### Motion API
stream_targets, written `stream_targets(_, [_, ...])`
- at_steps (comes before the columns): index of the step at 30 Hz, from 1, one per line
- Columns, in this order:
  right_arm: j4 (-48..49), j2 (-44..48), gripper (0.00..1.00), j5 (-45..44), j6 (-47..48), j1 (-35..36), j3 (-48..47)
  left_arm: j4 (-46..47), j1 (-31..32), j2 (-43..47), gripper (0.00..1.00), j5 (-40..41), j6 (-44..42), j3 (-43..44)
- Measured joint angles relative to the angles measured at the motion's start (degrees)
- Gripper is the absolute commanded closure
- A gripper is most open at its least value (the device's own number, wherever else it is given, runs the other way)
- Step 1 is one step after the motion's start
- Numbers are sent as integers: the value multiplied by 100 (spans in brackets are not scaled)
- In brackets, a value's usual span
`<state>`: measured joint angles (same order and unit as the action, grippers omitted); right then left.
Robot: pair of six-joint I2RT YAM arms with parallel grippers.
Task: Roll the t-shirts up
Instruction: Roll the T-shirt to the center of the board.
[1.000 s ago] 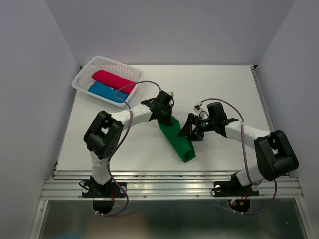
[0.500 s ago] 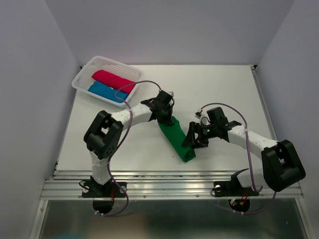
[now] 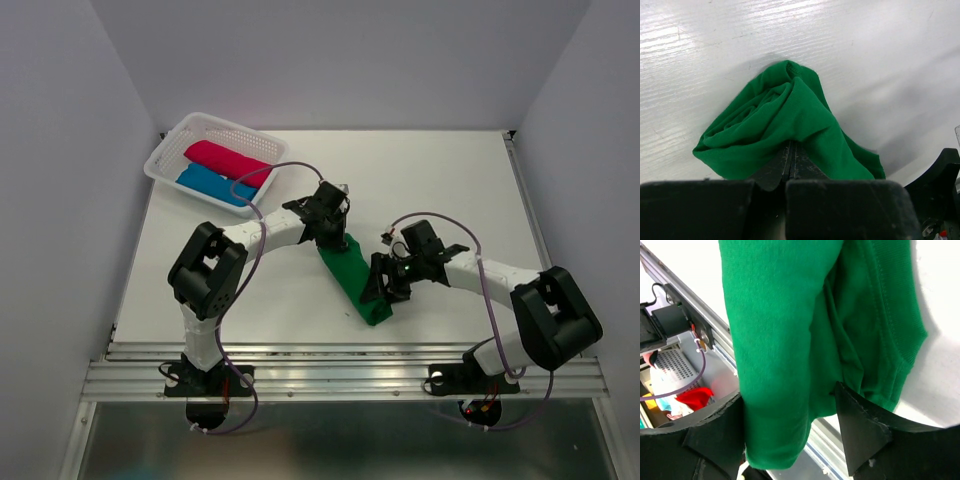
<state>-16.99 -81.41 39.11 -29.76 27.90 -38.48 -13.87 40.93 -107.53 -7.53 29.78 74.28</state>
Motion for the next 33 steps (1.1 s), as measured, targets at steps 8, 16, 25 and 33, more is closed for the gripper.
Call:
stream_targets(8, [208, -251, 71, -11, -87, 0, 9, 17, 0, 0, 100, 0, 0, 0])
stream_targets(16, [490, -273, 99, 304, -334, 7, 35, 83, 0, 0, 100, 4, -4, 0])
stream_targets(25, [1403, -337, 99, 549, -918, 4, 612, 92, -2, 0, 100, 0, -26, -4])
stream_targets(33, [2337, -461, 99, 533, -1681, 4, 1244, 140, 0, -2, 100, -28, -39, -55])
